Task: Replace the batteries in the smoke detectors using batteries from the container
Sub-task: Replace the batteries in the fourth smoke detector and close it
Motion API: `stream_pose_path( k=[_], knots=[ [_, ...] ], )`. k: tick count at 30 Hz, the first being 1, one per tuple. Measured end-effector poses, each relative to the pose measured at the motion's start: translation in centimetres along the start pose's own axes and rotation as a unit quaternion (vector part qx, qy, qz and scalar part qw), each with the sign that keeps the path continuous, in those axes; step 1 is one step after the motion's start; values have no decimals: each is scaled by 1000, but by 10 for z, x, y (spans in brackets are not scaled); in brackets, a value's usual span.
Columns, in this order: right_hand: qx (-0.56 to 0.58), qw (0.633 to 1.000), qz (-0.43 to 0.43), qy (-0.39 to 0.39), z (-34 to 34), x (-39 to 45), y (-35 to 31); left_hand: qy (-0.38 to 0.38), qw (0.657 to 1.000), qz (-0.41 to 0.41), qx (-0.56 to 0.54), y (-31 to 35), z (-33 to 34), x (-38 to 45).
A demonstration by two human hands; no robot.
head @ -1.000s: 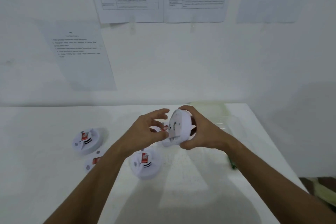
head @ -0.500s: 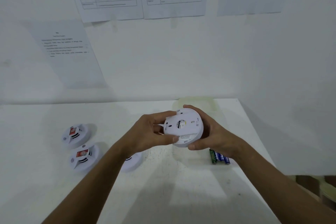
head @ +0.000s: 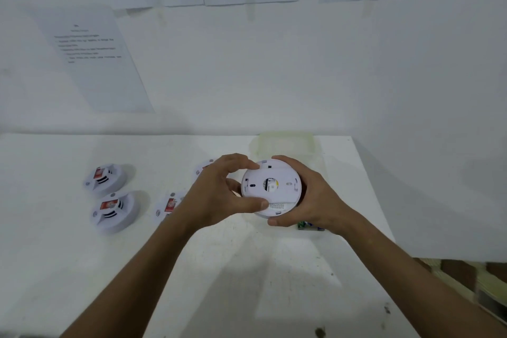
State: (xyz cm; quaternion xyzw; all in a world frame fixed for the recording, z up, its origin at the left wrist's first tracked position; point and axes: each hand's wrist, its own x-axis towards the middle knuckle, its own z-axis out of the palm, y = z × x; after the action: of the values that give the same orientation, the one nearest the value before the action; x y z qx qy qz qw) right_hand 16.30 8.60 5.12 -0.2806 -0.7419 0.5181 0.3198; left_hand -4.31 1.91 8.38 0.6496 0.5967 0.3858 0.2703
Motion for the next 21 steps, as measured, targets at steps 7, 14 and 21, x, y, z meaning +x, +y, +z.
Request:
stream_pose_path(
  k=[7,14,21],
  knots=[
    [-7,1000,5,-2,-8,-12,7,39,999,4,27,0,25,-11],
    [-7,1000,8,10,-4,-14,10,61,994,38,88,3,26,-12],
    [-5,999,17,27,14,-12,14,73,994,28,74,-10,23,-14]
  ],
)
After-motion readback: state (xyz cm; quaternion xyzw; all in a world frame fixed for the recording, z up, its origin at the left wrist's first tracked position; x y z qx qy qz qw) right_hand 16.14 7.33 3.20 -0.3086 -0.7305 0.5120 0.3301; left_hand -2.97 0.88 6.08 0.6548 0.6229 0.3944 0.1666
